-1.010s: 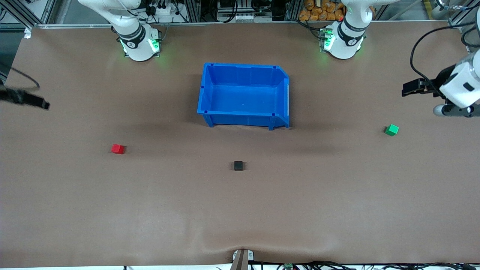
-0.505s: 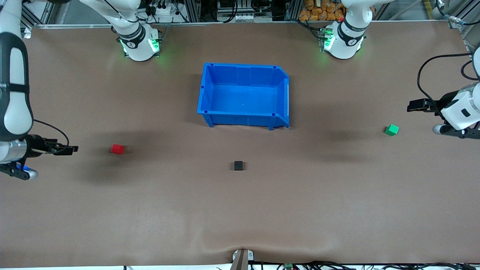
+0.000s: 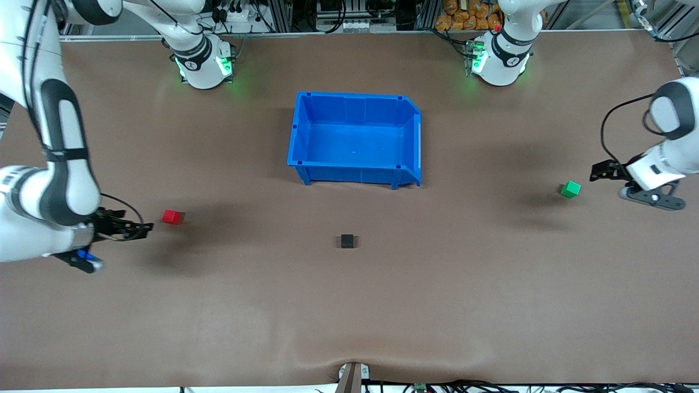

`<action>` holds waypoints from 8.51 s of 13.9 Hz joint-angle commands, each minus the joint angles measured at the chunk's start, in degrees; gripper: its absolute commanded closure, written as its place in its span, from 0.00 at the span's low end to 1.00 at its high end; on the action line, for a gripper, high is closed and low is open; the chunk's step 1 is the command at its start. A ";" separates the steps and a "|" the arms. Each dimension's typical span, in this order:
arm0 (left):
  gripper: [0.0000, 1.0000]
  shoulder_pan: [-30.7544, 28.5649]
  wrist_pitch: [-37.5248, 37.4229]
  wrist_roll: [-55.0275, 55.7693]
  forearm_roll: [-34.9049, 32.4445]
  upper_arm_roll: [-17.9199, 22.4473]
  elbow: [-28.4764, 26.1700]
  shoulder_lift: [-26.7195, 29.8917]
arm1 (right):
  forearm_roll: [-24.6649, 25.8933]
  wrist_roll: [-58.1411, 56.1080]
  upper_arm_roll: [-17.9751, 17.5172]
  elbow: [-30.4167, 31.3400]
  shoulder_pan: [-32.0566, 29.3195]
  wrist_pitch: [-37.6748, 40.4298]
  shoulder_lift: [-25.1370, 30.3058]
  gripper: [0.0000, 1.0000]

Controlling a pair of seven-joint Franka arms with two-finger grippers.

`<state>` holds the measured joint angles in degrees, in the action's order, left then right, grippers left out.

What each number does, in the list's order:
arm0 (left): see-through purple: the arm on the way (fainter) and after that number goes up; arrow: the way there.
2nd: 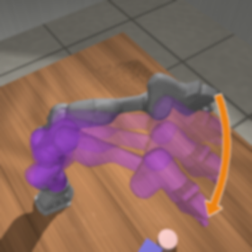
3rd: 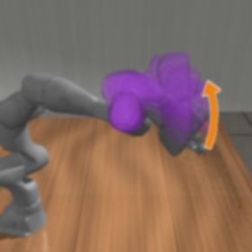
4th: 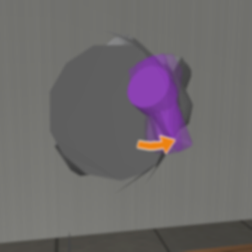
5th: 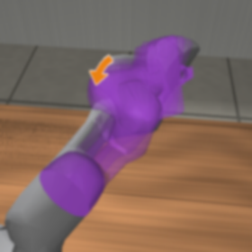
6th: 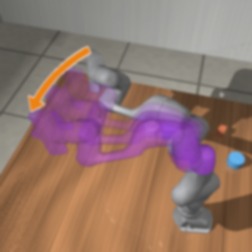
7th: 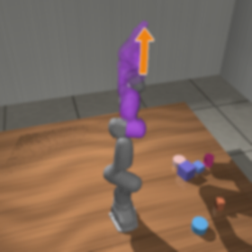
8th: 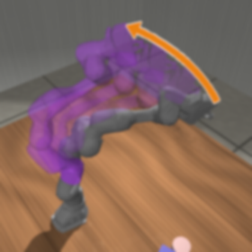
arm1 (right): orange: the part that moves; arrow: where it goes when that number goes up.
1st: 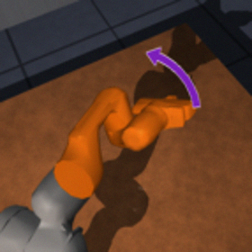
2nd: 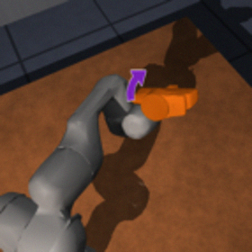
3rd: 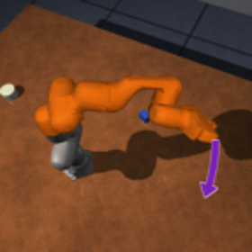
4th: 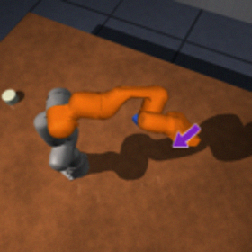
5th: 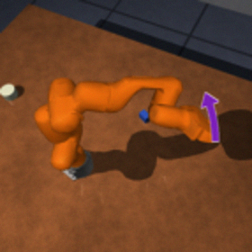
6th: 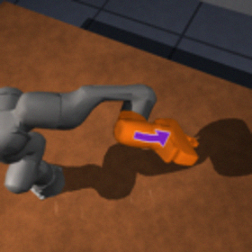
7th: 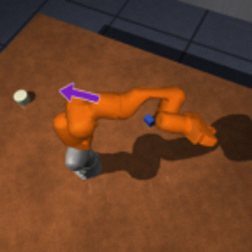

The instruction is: Attach green and red cubes to black cube

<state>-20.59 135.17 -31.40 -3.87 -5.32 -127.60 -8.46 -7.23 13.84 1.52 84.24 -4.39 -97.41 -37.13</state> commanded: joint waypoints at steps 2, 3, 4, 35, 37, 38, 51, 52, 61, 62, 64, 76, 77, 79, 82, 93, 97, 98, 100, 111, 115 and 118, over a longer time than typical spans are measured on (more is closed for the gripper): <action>0.00 -7.25 15.62 -10.12 -0.97 -0.74 -9.68 -2.25 | 1.69 -4.48 0.24 5.83 2.11 -8.74 -0.23 0.00; 0.00 -8.23 17.47 -12.78 -0.97 -0.75 -10.38 -3.31 | 1.70 -8.18 0.24 7.15 1.23 -10.42 -0.23 0.00; 0.00 -8.24 18.71 -13.24 -0.97 -0.75 -11.87 -3.67 | 1.96 -10.04 0.32 7.86 0.96 -11.31 -0.23 0.00; 1.00 -6.84 27.09 -5.71 -1.14 -4.35 -11.46 -7.72 | -23.00 62.31 -0.12 -2.94 22.82 -24.75 -8.13 1.00; 1.00 -6.57 20.43 1.92 -1.14 -7.14 -7.16 -7.72 | -23.00 70.24 -0.12 -3.38 26.78 -28.17 -9.89 1.00; 1.00 -6.57 17.26 6.40 -1.14 -8.64 -4.79 -7.89 | -23.00 73.41 -0.12 -3.47 28.45 -30.28 -10.77 1.00; 1.00 13.19 -2.63 65.19 -1.14 -13.23 18.52 -13.86 | -22.91 87.06 -0.12 -8.22 37.61 -39.88 -16.84 0.54; 1.00 15.47 -2.63 70.98 -1.14 -13.14 19.83 -14.91 | -22.91 87.23 -0.12 -8.13 37.70 -39.88 -16.93 0.01; 1.00 28.48 -2.63 119.95 -1.23 -12.88 32.05 -25.54 | -15.97 76.12 0.15 -22.94 23.31 -5.41 -12.71 0.00; 1.00 30.24 -2.63 124.96 -1.23 -12.70 33.28 -26.78 | -15.88 70.51 0.32 -24.72 20.67 -0.81 -12.53 0.00; 1.00 33.49 -2.63 134.72 -1.23 -11.56 36.09 -29.15 | -15.71 59.26 0.50 -25.00 16.19 4.48 -9.65 0.00; 1.00 52.39 -2.55 163.06 -0.79 -0.05 51.38 -41.54 | 4.60 -11.88 0.50 -22.21 4.21 27.60 16.44 0.00; 1.00 53.36 -2.55 164.11 -0.70 0.48 52.88 -42.60 | 4.68 -11.73 0.50 -19.67 4.39 27.36 20.04 0.00; 1.00 54.33 -2.46 164.91 -0.70 0.57 54.12 -43.49 | 4.77 -11.73 0.58 -11.78 4.12 26.75 27.50 0.00; 1.00 55.04 -1.93 166.40 -0.62 0.57 54.82 -44.28 | 7.05 -11.73 0.41 8.77 4.04 15.62 41.91 0.00; 1.00 56.80 -1.40 170.35 -0.70 1.28 57.29 -48.06 | 6.97 -11.73 0.32 1.46 3.07 16.10 37.83 0.00; 1.00 57.85 -1.49 170.36 -0.70 1.36 57.29 -48.58 | 7.06 -11.73 0.32 1.72 3.24 16.11 37.65 0.00; 1.00 57.85 -1.41 170.36 -0.79 1.45 57.29 -48.59 | 6.97 -11.73 0.32 1.72 3.42 16.11 37.65 0.00; 0.36 57.85 -1.32 170.36 -0.97 1.80 57.38 -48.59 | 6.97 -11.73 0.32 1.63 3.60 16.11 37.65 0.00; 0.00 56.97 -10.69 157.58 -1.32 4.79 57.20 -40.42 | 6.97 -11.64 0.32 1.80 3.60 16.20 37.48 0.00; 0.00 54.44 -16.42 144.38 -1.32 6.02 56.50 -35.33 | 6.97 -11.64 0.32 1.89 3.51 16.20 37.39 0.00; 0.00 49.43 -18.89 134.10 -1.41 6.11 55.36 -30.76 | 6.97 -11.64 0.32 1.89 3.68 16.20 37.39 0.00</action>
<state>31.88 118.24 108.67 -4.15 1.12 -69.38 -43.64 -0.88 2.50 1.96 87.51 -0.90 -82.09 0.89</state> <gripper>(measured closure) 0.000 0.000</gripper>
